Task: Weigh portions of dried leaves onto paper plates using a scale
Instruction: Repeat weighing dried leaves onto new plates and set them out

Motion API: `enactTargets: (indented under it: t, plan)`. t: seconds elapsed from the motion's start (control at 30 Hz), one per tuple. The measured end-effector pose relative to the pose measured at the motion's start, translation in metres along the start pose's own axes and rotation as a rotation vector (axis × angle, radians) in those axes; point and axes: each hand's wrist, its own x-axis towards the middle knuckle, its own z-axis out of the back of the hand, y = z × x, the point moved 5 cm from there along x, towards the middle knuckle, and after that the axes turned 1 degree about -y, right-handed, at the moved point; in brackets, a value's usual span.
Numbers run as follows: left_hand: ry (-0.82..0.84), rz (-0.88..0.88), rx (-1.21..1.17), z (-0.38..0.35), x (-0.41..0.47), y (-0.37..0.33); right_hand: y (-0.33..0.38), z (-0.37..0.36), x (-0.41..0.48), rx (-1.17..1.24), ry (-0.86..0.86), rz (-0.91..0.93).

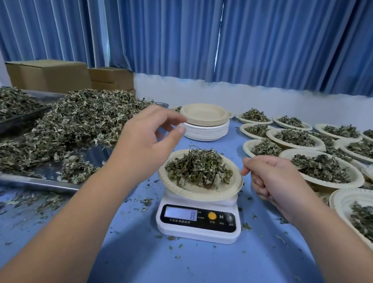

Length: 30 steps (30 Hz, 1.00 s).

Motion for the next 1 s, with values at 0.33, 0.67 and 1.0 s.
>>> enactTargets:
  t: [0.33, 0.67, 1.0]
  plan:
    - [0.59, 0.02, 0.298, -0.068, 0.012, -0.009, -0.001, -0.002, 0.003, -0.015, 0.018, 0.025]
    - [0.729, 0.038, 0.377, -0.092, 0.012, -0.001, -0.001, -0.004, 0.006, -0.017, 0.036, 0.025]
    - [0.357, -0.016, 0.12, -0.068, 0.014, -0.007, -0.001, -0.003, 0.004, -0.026, 0.034, 0.029]
